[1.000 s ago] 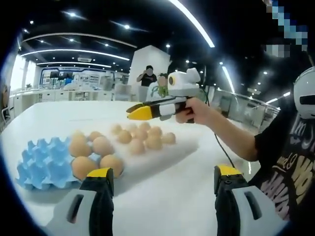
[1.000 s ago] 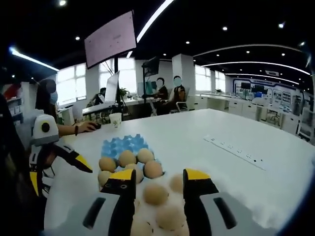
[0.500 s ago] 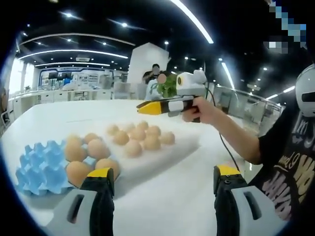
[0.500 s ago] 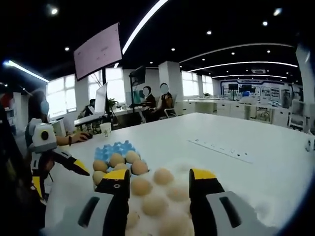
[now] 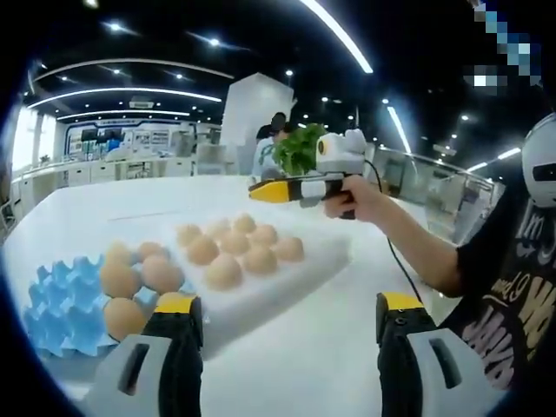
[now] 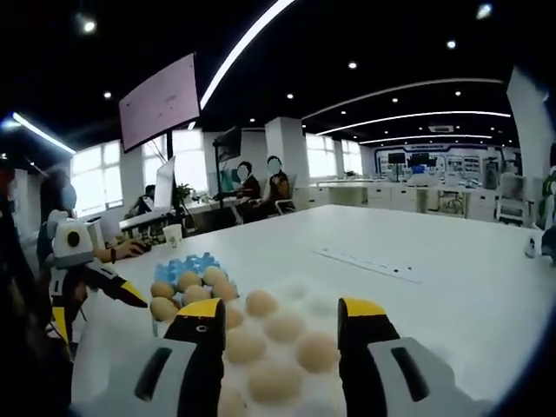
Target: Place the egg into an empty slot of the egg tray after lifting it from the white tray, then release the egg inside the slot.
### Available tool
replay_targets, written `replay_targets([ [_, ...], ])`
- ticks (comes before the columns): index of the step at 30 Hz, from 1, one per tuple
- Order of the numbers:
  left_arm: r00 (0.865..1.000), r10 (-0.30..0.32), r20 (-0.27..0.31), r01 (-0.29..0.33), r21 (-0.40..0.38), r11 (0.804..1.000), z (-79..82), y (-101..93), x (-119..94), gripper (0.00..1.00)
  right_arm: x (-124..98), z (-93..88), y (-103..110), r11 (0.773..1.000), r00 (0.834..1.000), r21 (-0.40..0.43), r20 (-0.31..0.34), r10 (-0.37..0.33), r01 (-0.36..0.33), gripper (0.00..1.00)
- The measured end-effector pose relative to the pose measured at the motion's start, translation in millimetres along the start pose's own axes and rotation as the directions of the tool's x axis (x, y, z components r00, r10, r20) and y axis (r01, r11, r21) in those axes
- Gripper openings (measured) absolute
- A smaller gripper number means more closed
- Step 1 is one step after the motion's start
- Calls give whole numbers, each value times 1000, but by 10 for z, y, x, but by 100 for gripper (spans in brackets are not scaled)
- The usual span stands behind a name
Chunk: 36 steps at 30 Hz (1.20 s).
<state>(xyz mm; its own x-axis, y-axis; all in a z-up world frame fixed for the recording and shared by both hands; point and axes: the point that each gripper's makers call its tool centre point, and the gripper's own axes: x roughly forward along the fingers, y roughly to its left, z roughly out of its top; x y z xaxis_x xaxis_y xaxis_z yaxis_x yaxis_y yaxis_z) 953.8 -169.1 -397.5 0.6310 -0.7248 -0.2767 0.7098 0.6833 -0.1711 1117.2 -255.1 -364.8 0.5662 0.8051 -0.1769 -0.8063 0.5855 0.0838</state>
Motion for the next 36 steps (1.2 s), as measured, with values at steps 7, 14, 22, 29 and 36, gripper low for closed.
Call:
replay_targets([
  [7,1000,-10,-3,10,32,999,78,-40,164,82,-184,-42,-127,999,999,-33,-12,-43,43,57],
  [14,999,-41,-13,41,43,998,107,-118,322,82,-402,-52,-145,999,1000,-37,-10,0,0,71],
  [22,998,-57,-11,58,67,996,189,-185,474,82,-471,-341,-64,998,995,-10,-84,56,-57,84],
  [29,997,-82,-15,83,90,993,247,-255,578,82,-532,-460,32,985,986,-130,-139,93,-111,94],
  [36,994,-94,-48,99,121,988,258,-256,670,81,-705,-582,104,961,976,-214,-165,140,-174,97],
])
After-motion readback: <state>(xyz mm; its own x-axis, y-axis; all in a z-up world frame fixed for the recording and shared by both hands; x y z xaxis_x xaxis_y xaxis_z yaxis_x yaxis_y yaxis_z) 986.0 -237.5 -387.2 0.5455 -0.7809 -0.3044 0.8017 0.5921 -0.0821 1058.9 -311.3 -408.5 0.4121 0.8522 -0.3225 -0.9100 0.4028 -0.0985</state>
